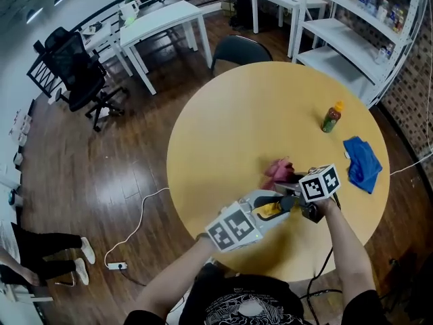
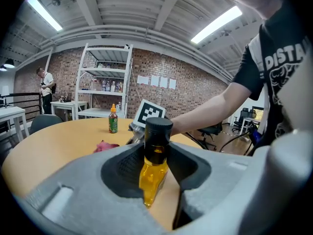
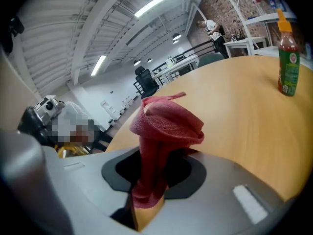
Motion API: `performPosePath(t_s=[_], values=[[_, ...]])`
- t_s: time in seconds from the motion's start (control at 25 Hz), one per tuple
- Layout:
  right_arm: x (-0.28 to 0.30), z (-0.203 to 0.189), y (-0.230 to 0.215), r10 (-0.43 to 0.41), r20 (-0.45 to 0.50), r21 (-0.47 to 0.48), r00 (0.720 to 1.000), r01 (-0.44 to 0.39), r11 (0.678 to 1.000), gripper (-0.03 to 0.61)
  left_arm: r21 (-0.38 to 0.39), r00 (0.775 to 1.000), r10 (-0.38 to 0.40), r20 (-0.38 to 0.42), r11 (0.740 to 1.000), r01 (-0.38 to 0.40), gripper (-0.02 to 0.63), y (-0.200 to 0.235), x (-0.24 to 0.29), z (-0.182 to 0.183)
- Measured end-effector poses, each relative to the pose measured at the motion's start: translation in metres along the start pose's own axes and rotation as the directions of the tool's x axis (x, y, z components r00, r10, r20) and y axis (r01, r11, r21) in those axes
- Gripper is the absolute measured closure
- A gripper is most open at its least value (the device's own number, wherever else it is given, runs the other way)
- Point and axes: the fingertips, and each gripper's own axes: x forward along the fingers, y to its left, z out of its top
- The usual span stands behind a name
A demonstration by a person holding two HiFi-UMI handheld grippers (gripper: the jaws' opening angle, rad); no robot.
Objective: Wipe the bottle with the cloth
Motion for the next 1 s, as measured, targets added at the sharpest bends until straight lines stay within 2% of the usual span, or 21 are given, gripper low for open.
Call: performPosePath(t_s=[0.2, 0.32, 0.44, 0.52, 0.64, 0.76, 0.88, 1.0], values=[[-0.022, 0.050, 0.032, 0.022, 0.041, -0.147, 0.999, -0.016, 0.989, 0.472, 0.006, 1.000, 0.005, 0.004, 1.000, -0.005, 0.477, 0.002, -0.001, -0.002], [-0.028, 0.076, 0.061, 0.076, 0.031, -0.223, 0.997, -0.067, 0.972, 0.472, 0.025, 1.000, 0.014, -0.002, 1.000, -0.014, 0.477, 0.001, -0.002, -0.002], [-0.024, 0.087, 0.084, 0.141, -0.022, -0.263, 0.990, -0.142, 0.954, 0.472, 0.054, 0.999, 0.028, -0.016, 0.998, -0.027, 0.477, 0.000, -0.001, -0.001], [-0.017, 0.084, 0.093, 0.181, -0.100, -0.281, 0.978, -0.202, 0.938, 0.472, 0.070, 0.999, 0.036, -0.029, 0.997, -0.034, 0.477, -0.001, 0.002, -0.001], [-0.002, 0.069, 0.106, 0.262, -0.256, -0.251, 0.930, -0.326, 0.912, 0.472, 0.083, 0.998, 0.044, -0.034, 0.996, -0.041, 0.477, -0.002, 0.003, 0.002], [0.009, 0.050, 0.115, 0.345, -0.393, -0.168, 0.852, -0.436, 0.884, 0.476, 0.087, 0.998, 0.047, -0.036, 0.995, -0.043, 0.477, -0.003, 0.003, 0.003], [0.015, 0.043, 0.119, 0.430, -0.445, -0.061, 0.785, -0.506, 0.860, 0.477, 0.090, 0.998, 0.046, -0.040, 0.995, -0.042, 0.477, -0.003, 0.004, 0.002], [0.020, 0.034, 0.118, 0.481, -0.499, 0.030, 0.720, -0.541, 0.841, 0.477, 0.087, 0.998, 0.042, -0.039, 0.995, -0.038, 0.477, -0.004, 0.004, 0.002]])
